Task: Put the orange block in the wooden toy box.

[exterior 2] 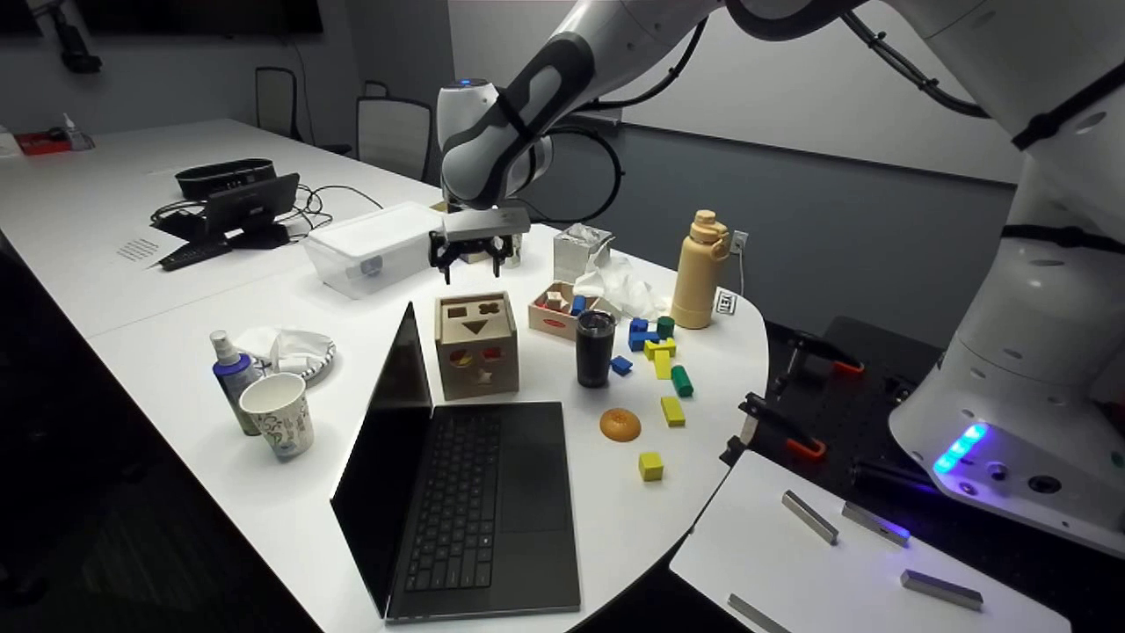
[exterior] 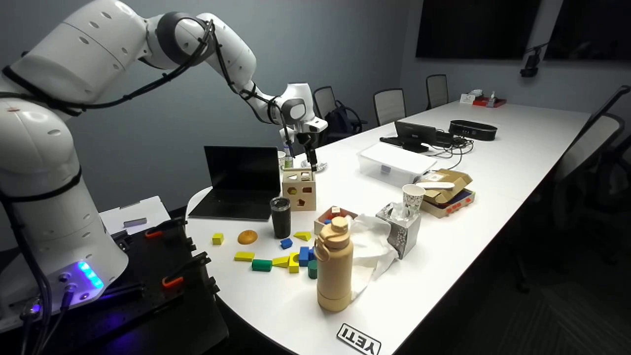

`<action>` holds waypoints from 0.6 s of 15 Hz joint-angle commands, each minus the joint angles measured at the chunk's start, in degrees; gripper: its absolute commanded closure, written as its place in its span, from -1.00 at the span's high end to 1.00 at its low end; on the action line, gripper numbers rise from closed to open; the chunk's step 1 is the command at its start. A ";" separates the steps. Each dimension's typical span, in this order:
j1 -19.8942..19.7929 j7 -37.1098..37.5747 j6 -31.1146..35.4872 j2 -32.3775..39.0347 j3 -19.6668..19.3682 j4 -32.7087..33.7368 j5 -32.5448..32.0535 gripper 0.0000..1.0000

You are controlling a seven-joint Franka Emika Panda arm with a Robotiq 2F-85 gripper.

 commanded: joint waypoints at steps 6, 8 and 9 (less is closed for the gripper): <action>-1.93 -0.98 -10.36 -21.74 1.10 -20.16 -0.58 1.00; -2.57 -0.59 -10.26 -26.73 0.97 -25.83 -1.06 1.00; -2.73 0.30 -9.68 -29.14 0.64 -28.88 -1.56 1.00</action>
